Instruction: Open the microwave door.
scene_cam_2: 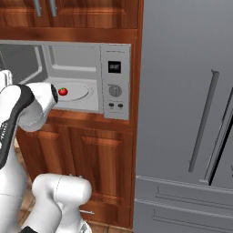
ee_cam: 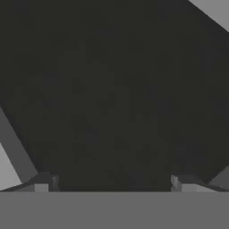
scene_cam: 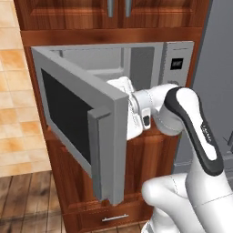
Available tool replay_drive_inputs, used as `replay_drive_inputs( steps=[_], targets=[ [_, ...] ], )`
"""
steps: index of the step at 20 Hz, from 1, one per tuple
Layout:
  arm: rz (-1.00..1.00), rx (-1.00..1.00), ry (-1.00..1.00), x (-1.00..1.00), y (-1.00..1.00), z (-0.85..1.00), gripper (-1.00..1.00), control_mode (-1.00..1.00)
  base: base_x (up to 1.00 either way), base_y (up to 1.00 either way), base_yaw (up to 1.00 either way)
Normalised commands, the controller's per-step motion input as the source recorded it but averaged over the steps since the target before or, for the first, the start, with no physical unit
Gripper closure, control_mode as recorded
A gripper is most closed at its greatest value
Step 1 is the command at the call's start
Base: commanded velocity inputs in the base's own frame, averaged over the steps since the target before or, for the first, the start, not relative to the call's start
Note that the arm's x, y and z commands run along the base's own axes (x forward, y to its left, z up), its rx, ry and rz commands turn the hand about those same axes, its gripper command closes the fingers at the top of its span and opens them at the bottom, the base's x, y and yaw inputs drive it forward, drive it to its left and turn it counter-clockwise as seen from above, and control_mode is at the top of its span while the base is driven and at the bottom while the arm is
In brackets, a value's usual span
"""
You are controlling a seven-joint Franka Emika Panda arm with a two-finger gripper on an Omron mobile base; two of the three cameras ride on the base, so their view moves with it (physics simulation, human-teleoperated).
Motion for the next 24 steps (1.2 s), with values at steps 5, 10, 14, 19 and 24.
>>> replay_drive_inputs(
  steps=[5, 10, 14, 19, 24],
  targets=[
    [0.00, -0.01, 0.00, 0.00, 1.00, -0.20, -1.00, -1.00, 0.00, 0.00, 0.00],
    [0.00, -0.04, 0.00, 0.01, 1.00, -0.35, -1.00, -1.00, 0.00, 0.00, 0.00],
    [0.00, 0.06, 0.00, 0.00, 0.05, 0.00, -1.00, -1.00, 0.00, 0.00, 0.00],
    [0.00, 0.00, 0.00, 0.00, 0.00, 0.00, -1.00, -1.00, 0.00, 0.00, 0.00],
    [0.00, -0.17, 0.00, 0.00, 0.82, -0.25, -1.00, -1.00, 0.00, 0.00, 0.00]
  ],
)
